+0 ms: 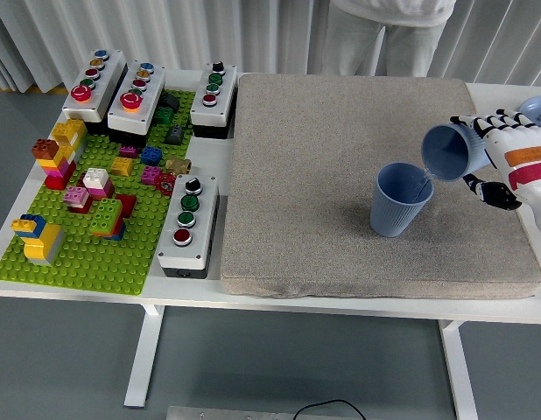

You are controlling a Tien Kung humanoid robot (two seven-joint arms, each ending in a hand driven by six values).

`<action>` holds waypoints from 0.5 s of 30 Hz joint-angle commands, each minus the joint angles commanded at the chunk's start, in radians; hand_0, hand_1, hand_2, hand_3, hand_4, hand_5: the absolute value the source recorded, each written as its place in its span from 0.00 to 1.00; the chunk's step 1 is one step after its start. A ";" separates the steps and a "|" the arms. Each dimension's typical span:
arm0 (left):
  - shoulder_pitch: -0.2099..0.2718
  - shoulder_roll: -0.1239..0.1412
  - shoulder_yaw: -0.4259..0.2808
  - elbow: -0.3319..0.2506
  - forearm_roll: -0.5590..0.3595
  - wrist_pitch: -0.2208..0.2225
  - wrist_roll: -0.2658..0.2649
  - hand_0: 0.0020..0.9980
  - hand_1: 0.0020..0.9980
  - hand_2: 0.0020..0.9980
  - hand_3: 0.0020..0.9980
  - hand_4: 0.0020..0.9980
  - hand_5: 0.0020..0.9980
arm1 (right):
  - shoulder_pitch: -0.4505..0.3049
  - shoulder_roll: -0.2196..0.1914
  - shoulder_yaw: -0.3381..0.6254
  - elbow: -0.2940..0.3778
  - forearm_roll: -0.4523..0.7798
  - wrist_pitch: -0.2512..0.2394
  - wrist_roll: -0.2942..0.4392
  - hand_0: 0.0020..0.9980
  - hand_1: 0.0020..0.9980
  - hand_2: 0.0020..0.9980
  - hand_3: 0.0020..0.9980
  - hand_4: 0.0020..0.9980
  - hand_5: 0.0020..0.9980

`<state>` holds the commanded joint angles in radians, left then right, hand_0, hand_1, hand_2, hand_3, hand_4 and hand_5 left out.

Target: Pick cup pour cup place

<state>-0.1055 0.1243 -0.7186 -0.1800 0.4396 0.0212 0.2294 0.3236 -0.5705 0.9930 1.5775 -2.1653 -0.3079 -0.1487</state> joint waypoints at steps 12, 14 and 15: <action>0.006 0.003 -0.007 0.000 0.010 0.000 0.005 0.73 0.76 0.82 0.66 0.50 0.92 | -0.009 0.013 -0.007 0.043 0.027 0.009 -0.039 0.91 0.78 0.71 0.72 0.66 0.00; 0.005 0.003 -0.007 0.000 0.009 0.000 0.005 0.73 0.76 0.82 0.66 0.50 0.92 | -0.008 0.013 -0.010 0.049 0.029 0.012 -0.042 0.91 0.78 0.71 0.72 0.65 0.00; 0.004 0.003 -0.006 0.000 0.009 0.000 0.005 0.73 0.76 0.82 0.66 0.50 0.92 | -0.007 0.013 -0.011 0.049 0.027 0.015 -0.044 0.91 0.78 0.71 0.72 0.65 0.00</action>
<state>-0.1013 0.1272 -0.7248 -0.1800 0.4487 0.0210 0.2343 0.3171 -0.5574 0.9819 1.6266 -2.1386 -0.2928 -0.1923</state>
